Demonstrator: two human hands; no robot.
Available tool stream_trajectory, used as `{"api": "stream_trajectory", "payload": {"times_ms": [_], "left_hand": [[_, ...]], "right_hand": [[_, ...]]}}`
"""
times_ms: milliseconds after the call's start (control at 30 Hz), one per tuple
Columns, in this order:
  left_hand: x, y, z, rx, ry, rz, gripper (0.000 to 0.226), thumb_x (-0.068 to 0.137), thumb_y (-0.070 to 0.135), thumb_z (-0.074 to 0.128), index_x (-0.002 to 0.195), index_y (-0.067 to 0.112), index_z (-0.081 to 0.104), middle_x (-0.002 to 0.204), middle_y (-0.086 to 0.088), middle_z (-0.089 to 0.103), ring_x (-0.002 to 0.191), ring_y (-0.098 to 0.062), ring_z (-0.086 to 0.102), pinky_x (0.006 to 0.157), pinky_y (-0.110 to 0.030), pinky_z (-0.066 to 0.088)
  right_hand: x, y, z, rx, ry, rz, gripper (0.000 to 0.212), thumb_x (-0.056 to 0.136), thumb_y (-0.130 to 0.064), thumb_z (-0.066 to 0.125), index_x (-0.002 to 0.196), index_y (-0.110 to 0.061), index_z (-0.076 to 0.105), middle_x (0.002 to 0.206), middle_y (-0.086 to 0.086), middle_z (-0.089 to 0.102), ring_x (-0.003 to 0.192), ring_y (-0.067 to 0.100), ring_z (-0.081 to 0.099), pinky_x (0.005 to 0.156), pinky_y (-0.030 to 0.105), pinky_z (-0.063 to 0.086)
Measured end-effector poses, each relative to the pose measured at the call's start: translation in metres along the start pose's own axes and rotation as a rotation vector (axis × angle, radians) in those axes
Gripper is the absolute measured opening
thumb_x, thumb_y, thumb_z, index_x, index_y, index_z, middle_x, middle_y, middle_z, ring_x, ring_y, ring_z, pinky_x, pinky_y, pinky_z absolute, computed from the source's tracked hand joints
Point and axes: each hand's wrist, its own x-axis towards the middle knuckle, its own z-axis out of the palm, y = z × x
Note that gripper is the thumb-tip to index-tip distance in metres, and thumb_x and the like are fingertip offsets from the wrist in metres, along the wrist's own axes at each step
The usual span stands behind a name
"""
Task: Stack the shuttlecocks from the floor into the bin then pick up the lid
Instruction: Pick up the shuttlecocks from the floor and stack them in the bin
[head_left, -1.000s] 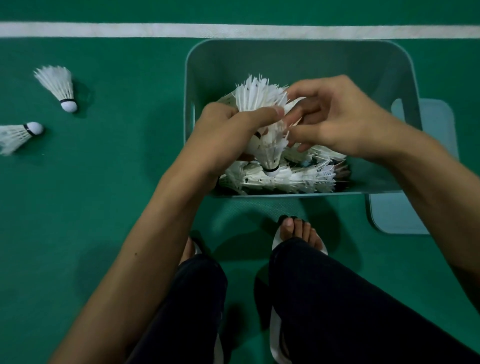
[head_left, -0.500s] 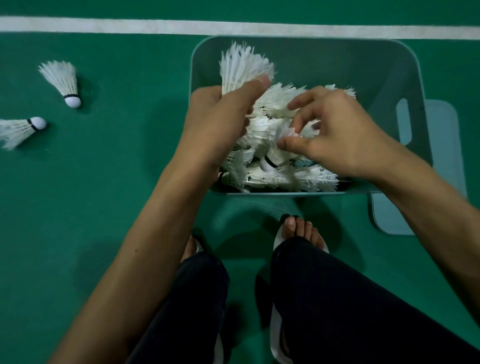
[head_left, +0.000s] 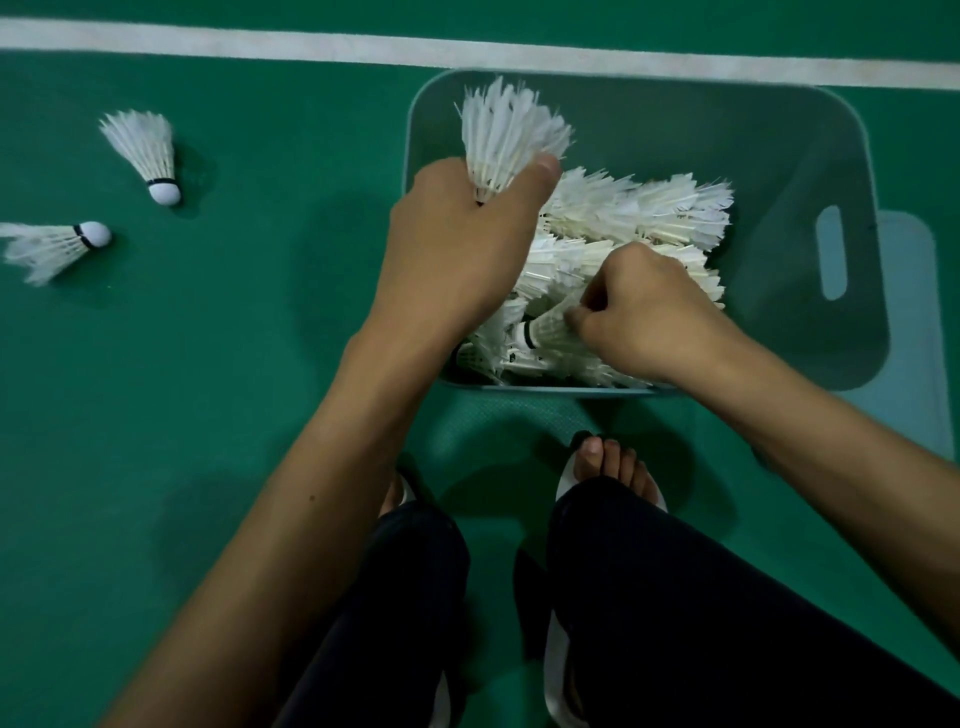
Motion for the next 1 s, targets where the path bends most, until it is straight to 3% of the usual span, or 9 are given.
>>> {"api": "stream_trajectory", "payload": {"times_ms": [100, 233, 300, 433, 500, 700, 800, 900, 1000], "left_hand": [[0.004, 0.0, -0.001, -0.003, 0.003, -0.01, 0.029, 0.087, 0.037, 0.067, 0.094, 0.009, 0.069, 0.079, -0.003, 0.068, 0.07, -0.018, 0.062, 0.066, -0.032, 0.05], [0.003, -0.001, -0.002, -0.011, -0.009, 0.036, 0.028, 0.081, 0.027, 0.072, 0.095, 0.003, 0.068, 0.083, -0.014, 0.068, 0.068, -0.014, 0.055, 0.065, -0.031, 0.046], [0.003, -0.002, -0.002, 0.001, -0.005, 0.045, 0.028, 0.079, 0.028, 0.074, 0.092, 0.004, 0.068, 0.079, -0.013, 0.067, 0.065, -0.014, 0.053, 0.064, -0.031, 0.045], [0.002, -0.005, -0.004, 0.107, -0.059, 0.088, 0.028, 0.077, 0.032, 0.075, 0.093, 0.008, 0.072, 0.082, -0.008, 0.073, 0.071, -0.027, 0.068, 0.066, -0.04, 0.055], [0.0, -0.006, -0.005, 0.193, -0.105, 0.109, 0.027, 0.077, 0.033, 0.076, 0.093, 0.011, 0.074, 0.082, -0.006, 0.074, 0.081, -0.028, 0.071, 0.071, -0.043, 0.056], [-0.005, -0.006, 0.003, 0.487, -0.237, 0.116, 0.035, 0.081, 0.029, 0.079, 0.078, 0.001, 0.058, 0.067, -0.011, 0.053, 0.058, -0.021, 0.042, 0.051, -0.033, 0.029], [-0.005, -0.007, 0.004, 0.517, -0.245, 0.112, 0.033, 0.081, 0.028, 0.079, 0.074, 0.004, 0.057, 0.063, -0.006, 0.053, 0.057, -0.02, 0.043, 0.051, -0.032, 0.031], [-0.003, -0.009, 0.005, 0.535, -0.253, 0.125, 0.027, 0.079, 0.027, 0.079, 0.073, 0.009, 0.061, 0.063, -0.006, 0.056, 0.058, -0.02, 0.047, 0.051, -0.031, 0.032], [-0.002, -0.008, 0.007, 0.52, -0.268, 0.132, 0.02, 0.079, 0.028, 0.08, 0.076, 0.014, 0.066, 0.062, 0.0, 0.055, 0.057, -0.015, 0.048, 0.049, -0.03, 0.032]], "right_hand": [[0.006, -0.007, 0.005, 0.11, -0.088, 0.045, 0.017, 0.095, -0.023, 0.068, 0.086, -0.008, 0.067, 0.074, 0.008, 0.069, 0.071, 0.023, 0.068, 0.072, 0.034, 0.058], [0.015, -0.017, 0.012, 0.375, -0.265, 0.182, 0.013, 0.102, -0.009, 0.058, 0.096, 0.002, 0.06, 0.083, 0.018, 0.07, 0.054, 0.022, 0.065, 0.041, 0.024, 0.052], [0.015, -0.019, 0.012, 0.401, -0.362, 0.244, 0.009, 0.104, -0.005, 0.051, 0.095, -0.004, 0.054, 0.075, 0.012, 0.062, 0.049, 0.018, 0.061, 0.036, 0.018, 0.045], [0.017, -0.007, 0.005, 0.472, -0.392, 0.193, 0.011, 0.104, -0.005, 0.045, 0.11, -0.001, 0.054, 0.078, 0.011, 0.07, 0.067, 0.024, 0.068, 0.048, 0.023, 0.053], [0.013, 0.0, -0.003, 0.456, -0.403, 0.158, 0.014, 0.104, -0.007, 0.048, 0.111, 0.001, 0.056, 0.087, 0.015, 0.077, 0.064, 0.023, 0.071, 0.046, 0.024, 0.054], [0.003, 0.009, -0.041, 0.335, -0.264, 0.166, 0.015, 0.102, -0.011, 0.057, 0.098, 0.002, 0.064, 0.084, 0.019, 0.077, 0.058, 0.037, 0.074, 0.048, 0.034, 0.06], [0.002, 0.015, -0.051, 0.246, -0.143, 0.091, 0.016, 0.099, -0.015, 0.063, 0.089, -0.003, 0.068, 0.07, 0.007, 0.077, 0.046, 0.021, 0.068, 0.043, 0.027, 0.051], [-0.003, 0.015, -0.057, 0.365, 0.055, -0.083, 0.015, 0.093, -0.022, 0.072, 0.085, -0.01, 0.071, 0.07, 0.004, 0.076, 0.041, 0.012, 0.057, 0.04, 0.022, 0.043], [-0.012, 0.004, -0.055, 0.53, 0.002, -0.163, 0.031, 0.084, -0.04, 0.079, 0.081, -0.009, 0.074, 0.07, 0.008, 0.072, 0.048, 0.017, 0.055, 0.045, 0.026, 0.042]]}}
